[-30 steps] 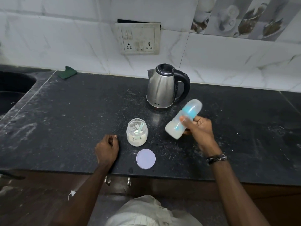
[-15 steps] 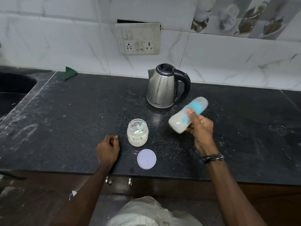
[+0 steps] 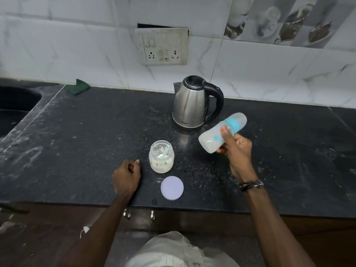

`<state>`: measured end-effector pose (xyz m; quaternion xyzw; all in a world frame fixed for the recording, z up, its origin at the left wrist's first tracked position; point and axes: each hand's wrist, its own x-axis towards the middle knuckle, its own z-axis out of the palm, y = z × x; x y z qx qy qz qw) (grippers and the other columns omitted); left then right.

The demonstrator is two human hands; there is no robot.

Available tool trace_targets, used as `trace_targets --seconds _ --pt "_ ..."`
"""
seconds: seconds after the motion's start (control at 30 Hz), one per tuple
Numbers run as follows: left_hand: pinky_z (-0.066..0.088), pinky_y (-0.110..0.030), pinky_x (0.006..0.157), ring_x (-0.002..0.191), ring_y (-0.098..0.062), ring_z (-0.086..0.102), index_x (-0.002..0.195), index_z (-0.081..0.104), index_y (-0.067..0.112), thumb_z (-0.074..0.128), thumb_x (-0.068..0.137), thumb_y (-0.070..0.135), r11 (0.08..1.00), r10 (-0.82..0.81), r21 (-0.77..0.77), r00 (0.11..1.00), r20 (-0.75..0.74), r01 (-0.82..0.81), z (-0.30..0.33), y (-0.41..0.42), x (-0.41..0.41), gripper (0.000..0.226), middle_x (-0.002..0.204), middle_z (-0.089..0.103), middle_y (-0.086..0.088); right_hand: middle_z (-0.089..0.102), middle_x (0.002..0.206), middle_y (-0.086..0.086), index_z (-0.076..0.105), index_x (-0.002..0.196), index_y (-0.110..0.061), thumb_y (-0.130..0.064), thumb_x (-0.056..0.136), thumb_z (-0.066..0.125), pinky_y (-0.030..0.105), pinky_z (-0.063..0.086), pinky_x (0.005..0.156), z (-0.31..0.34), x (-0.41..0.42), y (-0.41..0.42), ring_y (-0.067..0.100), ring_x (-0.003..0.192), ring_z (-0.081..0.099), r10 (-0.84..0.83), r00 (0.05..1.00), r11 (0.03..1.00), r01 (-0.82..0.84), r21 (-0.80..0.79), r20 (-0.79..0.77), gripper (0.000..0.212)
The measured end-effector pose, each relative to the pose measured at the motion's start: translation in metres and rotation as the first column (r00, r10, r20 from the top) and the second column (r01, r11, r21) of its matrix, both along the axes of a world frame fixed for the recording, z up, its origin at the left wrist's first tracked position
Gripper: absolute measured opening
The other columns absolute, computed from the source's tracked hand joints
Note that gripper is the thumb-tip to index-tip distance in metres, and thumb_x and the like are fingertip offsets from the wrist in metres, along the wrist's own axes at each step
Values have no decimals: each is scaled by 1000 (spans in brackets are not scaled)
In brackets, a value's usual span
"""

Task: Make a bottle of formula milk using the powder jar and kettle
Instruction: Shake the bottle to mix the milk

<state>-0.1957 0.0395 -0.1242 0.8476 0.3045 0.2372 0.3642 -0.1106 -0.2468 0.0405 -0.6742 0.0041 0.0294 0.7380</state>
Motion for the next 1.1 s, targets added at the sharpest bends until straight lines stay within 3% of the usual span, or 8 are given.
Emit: trace_targets --seconds 0.13,0.23,0.37,0.5,0.63,0.77,0.87,1.1 --pt "44 -35 58 55 -26 58 76 66 8 69 96 26 1000 -2 1 1000 -2 2 -1 2 0 28 62 65 -7 78 88 -1 71 104 -8 -9 83 75 24 58 65 -2 1 3 13 81 75 152 988 980 -145 -135 40 21" --pt "44 -34 57 53 -28 58 73 64 8 69 96 24 1000 -15 1 1000 4 15 -1 0 -1 28 59 61 -3 77 83 1 69 104 -7 -22 89 70 19 54 54 0 2 4 8 70 73 -94 994 995 92 46 49 21" --pt "37 -31 58 53 -26 56 73 63 8 69 96 23 1000 -17 9 1000 3 17 0 1 0 29 58 57 0 78 90 2 70 103 -9 -10 84 73 23 58 64 -3 -4 5 13 80 75 182 982 977 -173 -121 60 20" --pt "38 -32 58 53 -26 56 73 64 7 69 96 24 1000 -18 -2 1000 -7 18 -1 1 -1 29 59 58 -1 76 76 -5 69 104 -4 -27 86 71 19 52 51 2 1 8 7 68 72 -112 994 987 110 116 13 29" --pt "39 -32 58 55 -27 58 76 66 7 68 97 26 1000 -22 -1 1000 -20 22 -1 2 0 29 61 62 -4 78 82 -3 70 104 -3 -12 87 70 21 57 60 -4 -3 4 10 74 74 120 993 992 -120 -45 2 19" --pt "43 -34 59 57 -28 60 77 66 7 68 97 27 1000 -14 -15 1000 -20 13 -1 0 0 29 63 65 -7 77 81 0 71 102 -7 -25 89 69 23 57 57 -4 2 2 12 73 72 -110 993 987 113 118 -32 23" --pt "40 -32 59 57 -27 59 77 67 8 68 97 28 1000 -12 3 999 -38 12 1 1 0 28 62 62 -3 78 84 -2 69 108 0 -6 86 71 22 58 64 -11 -4 2 11 77 74 148 989 986 -147 -83 8 23" --pt "41 -32 58 56 -27 60 77 67 8 67 97 29 1000 -19 2 999 -42 20 0 2 0 29 62 64 -5 78 83 -4 67 112 5 -12 83 72 21 57 62 -14 -5 -1 10 77 74 115 993 993 -115 -30 -9 34"
